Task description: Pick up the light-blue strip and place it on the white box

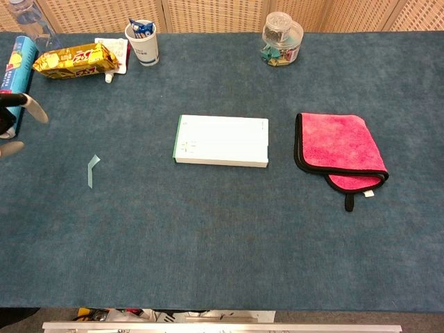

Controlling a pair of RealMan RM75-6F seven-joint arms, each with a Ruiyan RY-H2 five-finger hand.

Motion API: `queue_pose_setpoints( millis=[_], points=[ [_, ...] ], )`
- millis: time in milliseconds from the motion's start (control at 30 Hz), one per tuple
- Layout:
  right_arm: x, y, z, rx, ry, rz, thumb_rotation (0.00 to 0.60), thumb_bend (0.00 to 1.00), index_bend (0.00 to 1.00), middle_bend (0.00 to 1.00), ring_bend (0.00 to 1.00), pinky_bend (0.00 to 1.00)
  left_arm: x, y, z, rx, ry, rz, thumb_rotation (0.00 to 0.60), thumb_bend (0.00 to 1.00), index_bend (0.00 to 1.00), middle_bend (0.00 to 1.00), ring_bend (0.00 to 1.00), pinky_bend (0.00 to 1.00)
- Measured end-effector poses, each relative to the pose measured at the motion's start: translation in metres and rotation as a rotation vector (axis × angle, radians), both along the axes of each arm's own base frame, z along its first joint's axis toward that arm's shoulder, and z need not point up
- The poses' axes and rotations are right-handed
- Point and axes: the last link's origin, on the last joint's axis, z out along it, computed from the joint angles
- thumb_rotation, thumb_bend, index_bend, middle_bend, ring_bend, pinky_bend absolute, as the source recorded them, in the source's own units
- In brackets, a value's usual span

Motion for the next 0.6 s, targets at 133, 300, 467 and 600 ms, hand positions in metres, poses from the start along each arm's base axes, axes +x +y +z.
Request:
queue_pose_setpoints(
  millis=[133,300,467,600],
  points=[
    [0.000,0.001,0.000,0.003,0.003,-0.008,0.600,0.19,0.27,0.39,0.34,0.38,0.005,0.010,-0.015,-0.074,0.038,-0.049,0.600,0.30,0.39,1.00,0.98,0.89],
    [-0.002,0.003,0.000,0.001,0.005,-0.022,0.600,0.19,0.27,0.39,0.34,0.41,0.012,0.018,-0.031,-0.115,0.067,-0.120,0.600,0.35,0.40,1.00,0.98,0.89],
    [-0.003,0.006,-0.002,0.006,0.005,-0.038,0.600,0.19,0.27,0.39,0.34,0.41,0.015,0.025,-0.046,-0.132,0.111,-0.202,0.600,0.36,0.44,1.00,0.98,0.89],
    [-0.005,0.008,-0.003,0.007,0.004,-0.047,0.600,0.19,0.27,0.39,0.34,0.41,0.013,0.027,-0.056,-0.147,0.155,-0.252,0.600,0.36,0.45,1.00,0.98,0.89]
  ],
)
